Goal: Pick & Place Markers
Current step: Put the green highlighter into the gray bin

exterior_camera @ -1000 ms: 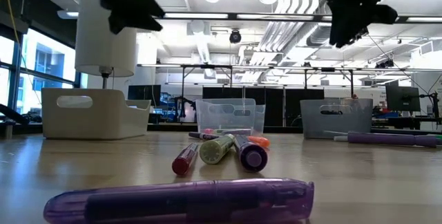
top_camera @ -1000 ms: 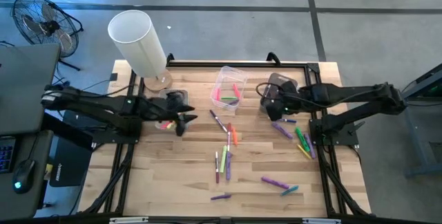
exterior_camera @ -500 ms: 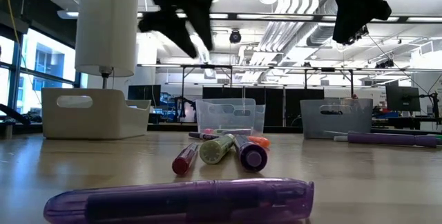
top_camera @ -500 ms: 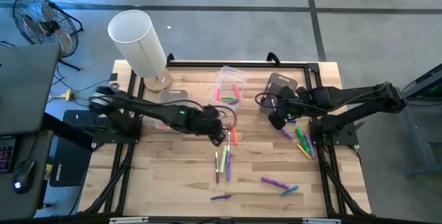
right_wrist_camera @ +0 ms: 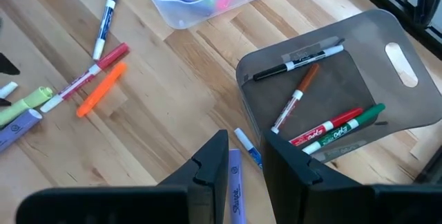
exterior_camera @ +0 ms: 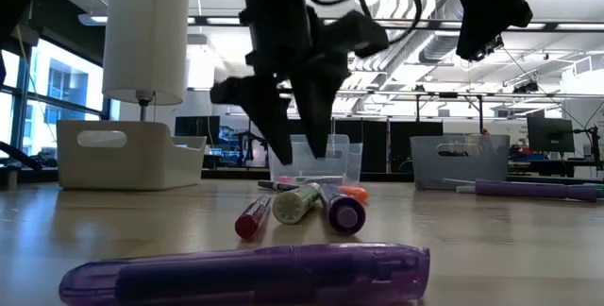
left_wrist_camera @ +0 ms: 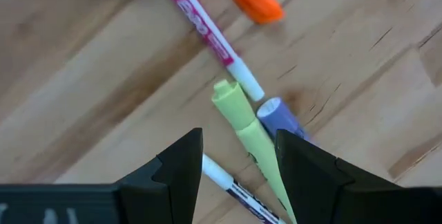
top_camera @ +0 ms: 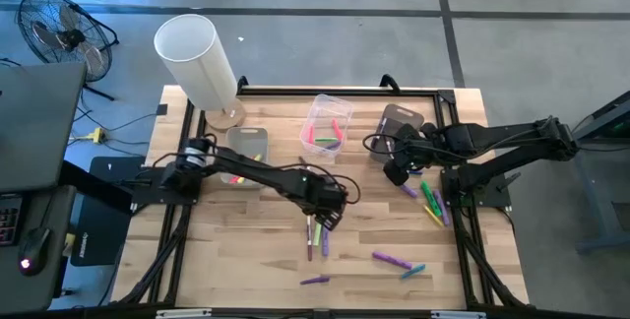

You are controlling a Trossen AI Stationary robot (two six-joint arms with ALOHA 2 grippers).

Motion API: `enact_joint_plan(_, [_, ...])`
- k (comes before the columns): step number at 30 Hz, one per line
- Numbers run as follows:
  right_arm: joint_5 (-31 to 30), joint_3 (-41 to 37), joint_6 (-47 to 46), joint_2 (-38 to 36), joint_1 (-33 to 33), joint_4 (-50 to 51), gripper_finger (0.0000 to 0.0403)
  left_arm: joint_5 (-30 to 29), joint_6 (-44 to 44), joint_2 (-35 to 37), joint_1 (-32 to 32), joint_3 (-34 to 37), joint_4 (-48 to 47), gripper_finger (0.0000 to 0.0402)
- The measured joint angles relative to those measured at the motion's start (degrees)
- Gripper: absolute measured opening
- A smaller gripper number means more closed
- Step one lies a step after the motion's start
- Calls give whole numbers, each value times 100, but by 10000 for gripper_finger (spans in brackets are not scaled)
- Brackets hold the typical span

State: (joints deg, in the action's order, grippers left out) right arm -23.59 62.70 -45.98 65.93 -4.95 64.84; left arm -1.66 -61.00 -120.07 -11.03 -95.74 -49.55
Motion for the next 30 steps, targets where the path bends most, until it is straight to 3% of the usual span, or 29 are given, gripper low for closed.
enact_joint_plan(17, [13,0,9,0,-234,-2,74,-92,-275,-463,-68,-7,83,176])
enact_joint_plan(21, [-12,0,3,0,-234,-2,74,-233,-379,-465,-64,-4,12,137])
enact_joint_plan(26, [-15,0,-2,0,-234,-2,74,-341,-419,-468,-66,0,-33,46])
enact_joint_plan(30, [-29,0,-2,0,-234,-2,74,-345,-402,-453,-64,0,-23,49])
